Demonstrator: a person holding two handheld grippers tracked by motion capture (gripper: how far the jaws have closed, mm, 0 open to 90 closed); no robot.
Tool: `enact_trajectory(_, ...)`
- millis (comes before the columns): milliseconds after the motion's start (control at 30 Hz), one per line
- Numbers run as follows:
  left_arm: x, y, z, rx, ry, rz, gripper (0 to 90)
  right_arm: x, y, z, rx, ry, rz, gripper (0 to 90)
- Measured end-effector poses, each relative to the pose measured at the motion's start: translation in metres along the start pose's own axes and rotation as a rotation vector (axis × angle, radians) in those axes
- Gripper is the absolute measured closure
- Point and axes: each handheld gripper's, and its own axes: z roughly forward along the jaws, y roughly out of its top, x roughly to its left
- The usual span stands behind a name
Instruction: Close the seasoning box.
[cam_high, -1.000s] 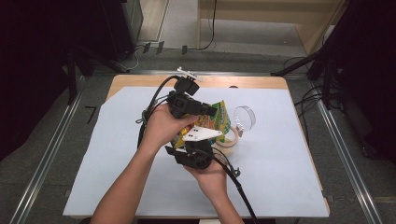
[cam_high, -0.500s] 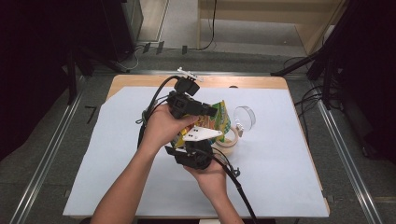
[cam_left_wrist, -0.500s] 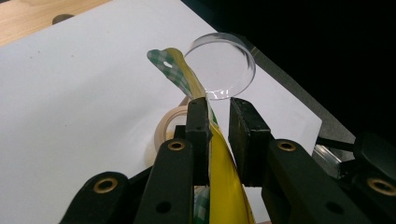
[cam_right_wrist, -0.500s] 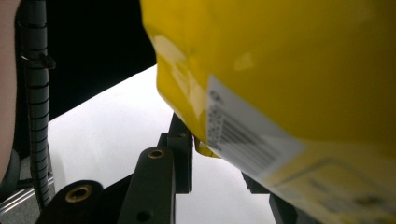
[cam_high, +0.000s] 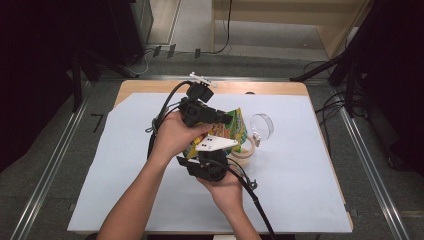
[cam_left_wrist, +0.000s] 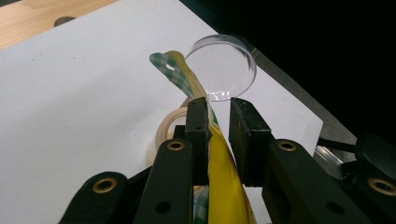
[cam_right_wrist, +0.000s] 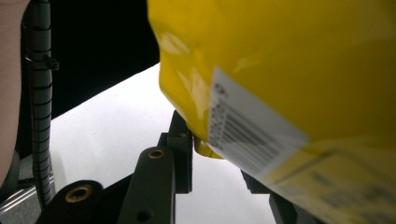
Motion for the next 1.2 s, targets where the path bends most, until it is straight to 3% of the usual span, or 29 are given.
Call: enact_trajectory(1200, 0.0053, 0.0012, 0.0056, 0.007, -0.01, -0.028, 78.2, -0.0021, 0.0008, -0.0018, 0.028, -0.008, -0.009, 70.4)
